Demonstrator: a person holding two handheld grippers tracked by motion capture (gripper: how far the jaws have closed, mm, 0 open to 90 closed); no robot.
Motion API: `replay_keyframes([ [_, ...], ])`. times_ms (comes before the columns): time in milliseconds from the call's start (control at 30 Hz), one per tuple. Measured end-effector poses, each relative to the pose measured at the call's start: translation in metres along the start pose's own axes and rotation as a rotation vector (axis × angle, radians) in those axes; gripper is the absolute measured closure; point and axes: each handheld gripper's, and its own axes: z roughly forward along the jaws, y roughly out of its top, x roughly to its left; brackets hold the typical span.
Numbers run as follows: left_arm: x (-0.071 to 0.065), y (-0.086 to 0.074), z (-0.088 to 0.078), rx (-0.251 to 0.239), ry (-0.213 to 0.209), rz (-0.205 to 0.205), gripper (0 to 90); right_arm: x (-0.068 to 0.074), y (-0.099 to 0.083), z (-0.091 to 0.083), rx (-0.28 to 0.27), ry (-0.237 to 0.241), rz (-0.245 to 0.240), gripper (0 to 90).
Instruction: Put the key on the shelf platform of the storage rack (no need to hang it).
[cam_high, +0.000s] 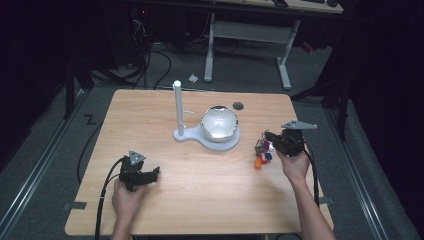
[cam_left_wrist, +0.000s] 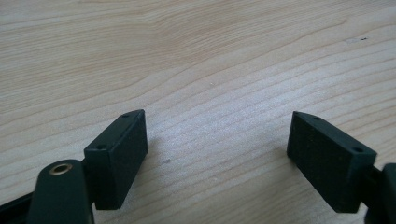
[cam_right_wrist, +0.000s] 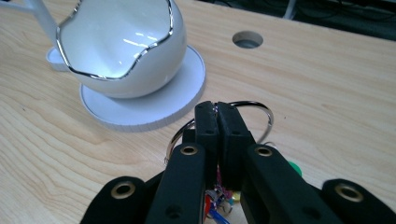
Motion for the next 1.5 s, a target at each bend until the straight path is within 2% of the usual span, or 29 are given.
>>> replay_keyframes([
  [233, 0.0, 0.0, 0.0, 0.0, 0.0, 0.0, 20.6, 0.0, 0.007, -0.012, -0.03, 0.011, 0.005, 89.0],
  [433, 0.0, 0.0, 0.0, 0.0, 0.0, 0.0, 20.6, 0.0, 0.018, -0.026, -0.07, 0.021, -0.004, 89.0],
  [767, 0.0, 0.0, 0.0, 0.0, 0.0, 0.0, 20.6, 0.004, 0.031, -0.04, -0.103, 0.035, -0.029, 89.0],
  [1133, 0.0, 0.0, 0.0, 0.0, 0.0, 0.0, 20.7, 0.011, 0.051, -0.059, -0.146, 0.08, -0.047, 88.9],
  [1500, 0.0, 0.0, 0.0, 0.0, 0.0, 0.0, 20.7, 0.017, 0.066, -0.064, -0.165, 0.124, -0.06, 88.9],
])
